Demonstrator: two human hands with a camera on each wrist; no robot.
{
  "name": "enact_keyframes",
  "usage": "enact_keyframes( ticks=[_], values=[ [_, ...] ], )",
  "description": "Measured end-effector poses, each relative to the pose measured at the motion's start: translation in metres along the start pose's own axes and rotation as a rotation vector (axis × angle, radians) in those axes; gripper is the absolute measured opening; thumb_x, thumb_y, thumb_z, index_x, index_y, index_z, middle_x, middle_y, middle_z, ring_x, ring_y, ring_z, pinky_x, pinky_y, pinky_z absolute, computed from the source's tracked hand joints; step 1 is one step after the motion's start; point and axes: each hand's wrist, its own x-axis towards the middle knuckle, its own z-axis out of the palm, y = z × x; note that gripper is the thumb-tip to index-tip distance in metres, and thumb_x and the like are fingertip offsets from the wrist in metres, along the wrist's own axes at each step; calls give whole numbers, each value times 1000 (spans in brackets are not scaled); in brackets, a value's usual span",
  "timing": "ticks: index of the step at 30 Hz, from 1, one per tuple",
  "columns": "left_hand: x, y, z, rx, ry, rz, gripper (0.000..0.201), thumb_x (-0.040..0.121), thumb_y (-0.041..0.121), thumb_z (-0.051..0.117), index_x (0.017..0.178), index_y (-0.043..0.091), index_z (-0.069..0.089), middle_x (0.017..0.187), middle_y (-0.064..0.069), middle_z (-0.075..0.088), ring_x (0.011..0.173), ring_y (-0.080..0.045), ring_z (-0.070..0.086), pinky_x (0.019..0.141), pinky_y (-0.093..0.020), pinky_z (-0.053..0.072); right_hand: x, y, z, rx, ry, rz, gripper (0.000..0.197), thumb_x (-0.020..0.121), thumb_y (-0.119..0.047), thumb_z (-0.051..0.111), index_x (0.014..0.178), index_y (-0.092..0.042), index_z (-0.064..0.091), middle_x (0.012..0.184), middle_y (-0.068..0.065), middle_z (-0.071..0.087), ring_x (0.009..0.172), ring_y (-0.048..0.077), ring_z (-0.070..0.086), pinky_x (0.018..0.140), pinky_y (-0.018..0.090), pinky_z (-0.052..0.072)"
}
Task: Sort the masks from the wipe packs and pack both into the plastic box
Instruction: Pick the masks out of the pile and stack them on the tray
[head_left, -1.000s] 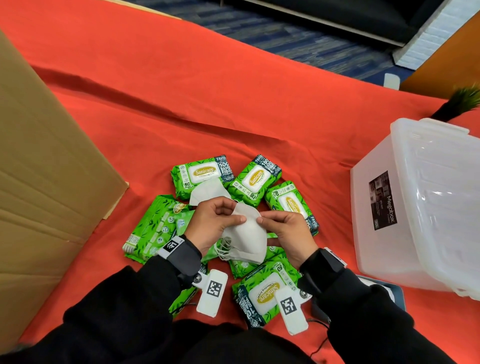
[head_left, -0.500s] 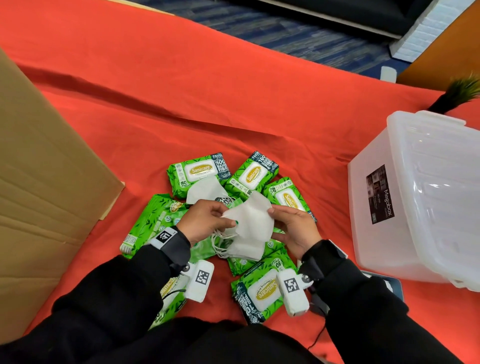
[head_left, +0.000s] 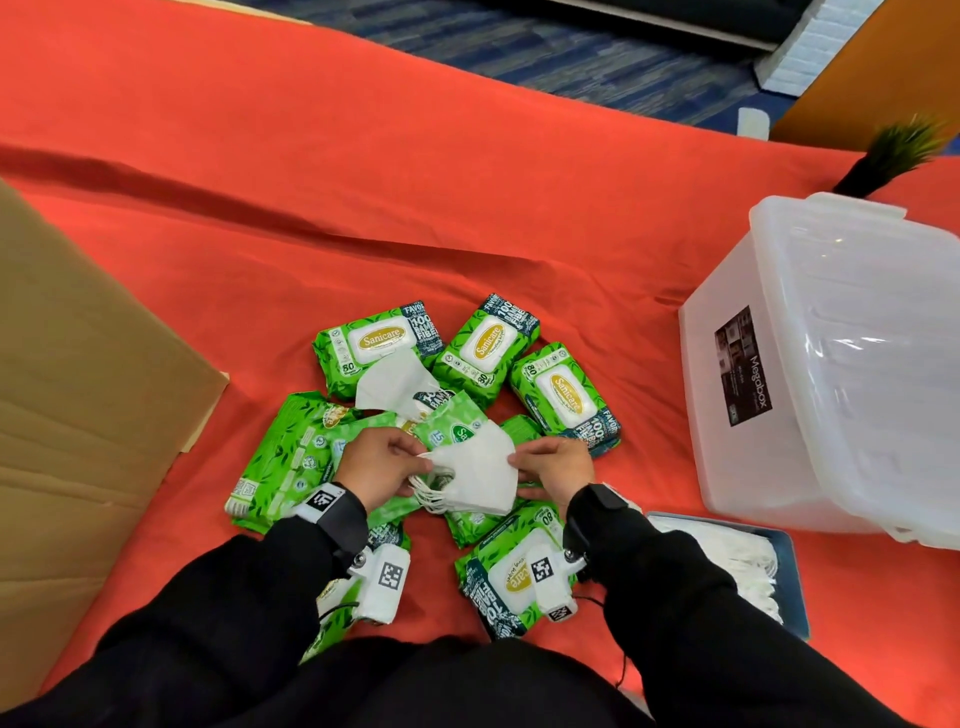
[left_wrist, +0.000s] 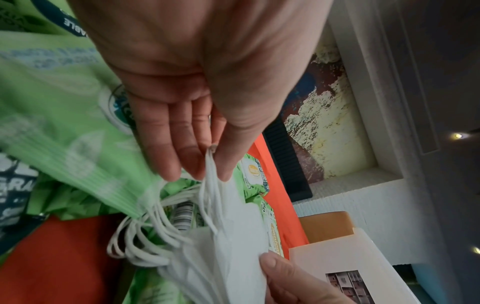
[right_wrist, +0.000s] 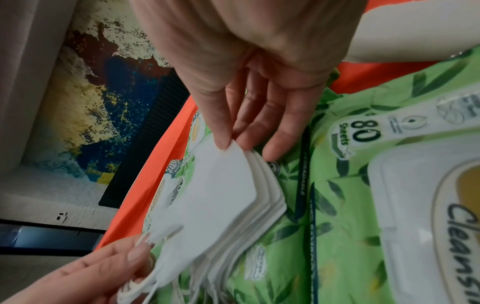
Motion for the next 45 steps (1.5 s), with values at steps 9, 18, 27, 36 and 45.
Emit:
enact_keyframes(
  ticks=[9,18,27,36,45],
  values=[
    [-3,16,6,707,28,408,56,76,55,78,124,32,61,120,5,58,111,-17,56,92,-36,47,0,7,-2,-91,107,-41,23,80,-24,85,95,-13,72,83,7,73,63,16,65,53,34,58],
    [10,26,41,948,-161,409,65,83,53,71,138,26,50,135,-2,59,122,-26,56,98,-37,45,-3,1,14,-311,-55,21,45,80,-25,83,112,-25,52,103,11,71,80,26,69,51,32,52],
    [8,24,26,528,-209,459,56,87,44,67,131,11,59,125,-5,56,117,-24,54,92,-31,41,-33,-30,0,-4,-250,-422,17,86,4,74,94,-10,73,82,-2,73,75,9,65,70,22,52],
    [0,30,33,960,109,803,27,94,40,45,113,22,52,103,0,63,98,-27,58,90,-42,42,-14,-10,18,-269,-71,-521,42,79,-6,64,108,-36,56,99,-8,65,89,10,61,82,32,50],
    [-6,24,48,956,185,817,25,97,32,48,119,20,50,106,0,62,97,-26,58,93,-44,43,-15,0,27,-301,19,-545,36,86,-3,63,113,-27,59,95,-10,67,84,9,63,76,30,51]
  ],
)
